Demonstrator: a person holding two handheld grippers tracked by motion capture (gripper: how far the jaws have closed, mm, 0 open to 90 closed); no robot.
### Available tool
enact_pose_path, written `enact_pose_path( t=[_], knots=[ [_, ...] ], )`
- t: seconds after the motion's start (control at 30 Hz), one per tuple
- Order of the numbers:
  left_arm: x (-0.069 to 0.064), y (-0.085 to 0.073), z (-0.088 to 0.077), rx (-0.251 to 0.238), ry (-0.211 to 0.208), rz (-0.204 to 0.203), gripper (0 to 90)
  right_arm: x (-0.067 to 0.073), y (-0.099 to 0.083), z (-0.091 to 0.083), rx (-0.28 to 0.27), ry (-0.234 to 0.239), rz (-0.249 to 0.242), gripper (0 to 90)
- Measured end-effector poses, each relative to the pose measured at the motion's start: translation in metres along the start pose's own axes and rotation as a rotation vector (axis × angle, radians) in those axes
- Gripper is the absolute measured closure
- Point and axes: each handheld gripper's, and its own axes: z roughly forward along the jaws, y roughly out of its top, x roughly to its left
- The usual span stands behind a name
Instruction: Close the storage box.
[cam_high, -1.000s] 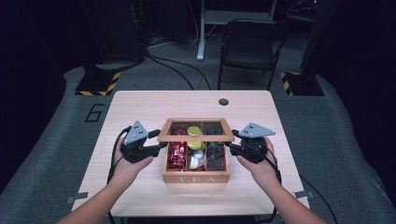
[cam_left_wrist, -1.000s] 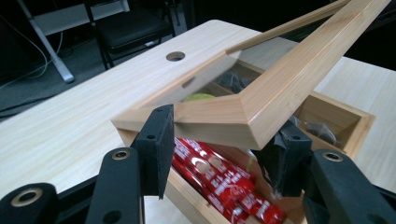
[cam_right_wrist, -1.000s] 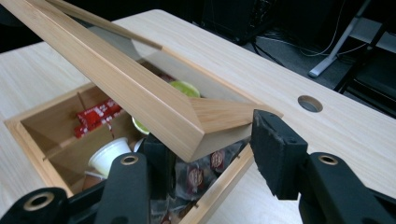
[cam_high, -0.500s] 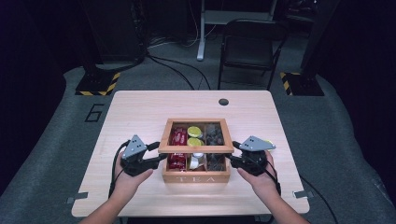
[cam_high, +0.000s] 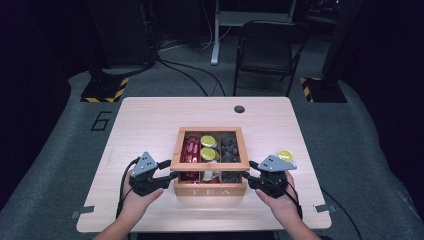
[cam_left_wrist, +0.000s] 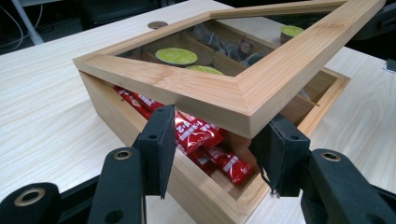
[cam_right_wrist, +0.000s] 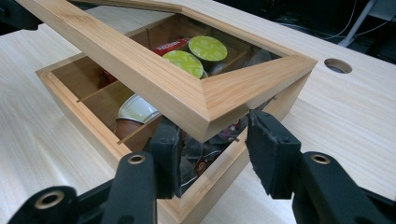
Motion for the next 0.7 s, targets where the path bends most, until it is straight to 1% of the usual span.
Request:
enact_pose_path(
  t=[0.07,0.13,0.17,0.23,0.27,0.3,0.33,0.4,0.47,0.53,0.57,0.6,0.63,0.67,0.7],
  knots=[
    [-0.001,-0.003,0.001,-0.001,-0.002,-0.004,50.4,0.001,-0.003,0.0,0.009,0.001,0.008,57.0],
    [-0.001,-0.006,0.001,-0.002,-0.004,-0.005,50.5,0.002,-0.005,0.0,0.011,0.0,0.003,57.3],
    [-0.001,-0.007,0.001,-0.006,-0.006,-0.014,50.6,0.002,-0.006,0.0,0.018,-0.004,-0.003,57.4],
    [-0.002,-0.011,0.002,-0.015,-0.011,-0.029,50.8,0.004,-0.007,0.0,0.018,-0.004,0.003,57.4],
    [-0.002,-0.013,0.002,-0.017,-0.009,-0.03,50.9,0.003,-0.008,0.001,0.021,0.0,-0.005,57.4],
    [-0.002,-0.015,0.003,-0.017,-0.015,-0.036,51.1,0.004,-0.009,0.001,0.021,-0.003,0.002,57.3],
    [-0.002,-0.016,0.003,-0.013,-0.019,-0.037,51.3,0.004,-0.01,0.002,0.026,0.002,-0.002,56.8],
    [-0.004,-0.019,0.005,-0.004,-0.017,-0.028,51.1,0.005,-0.013,0.004,0.037,0.002,0.001,54.9],
    [-0.006,-0.021,0.006,0.005,-0.017,-0.023,51.1,0.007,-0.015,0.006,0.046,0.003,-0.008,53.3],
    [-0.008,-0.024,0.007,0.008,-0.017,-0.023,50.7,0.009,-0.018,0.007,0.054,-0.002,-0.006,52.3],
    [-0.008,-0.025,0.008,0.014,-0.022,-0.026,50.6,0.008,-0.019,0.008,0.057,0.001,-0.015,52.2],
    [-0.009,-0.026,0.008,0.014,-0.021,-0.027,50.6,0.01,-0.021,0.008,0.061,0.001,-0.003,52.0],
    [-0.008,-0.027,0.008,0.024,-0.022,-0.016,50.5,0.01,-0.022,0.008,0.069,0.005,-0.002,51.6],
    [-0.009,-0.028,0.009,0.027,-0.025,-0.021,50.0,0.01,-0.022,0.009,0.068,0.003,-0.007,51.2],
    [-0.009,-0.028,0.008,0.033,-0.023,-0.017,49.3,0.011,-0.023,0.009,0.073,0.008,0.002,50.9]
  ],
)
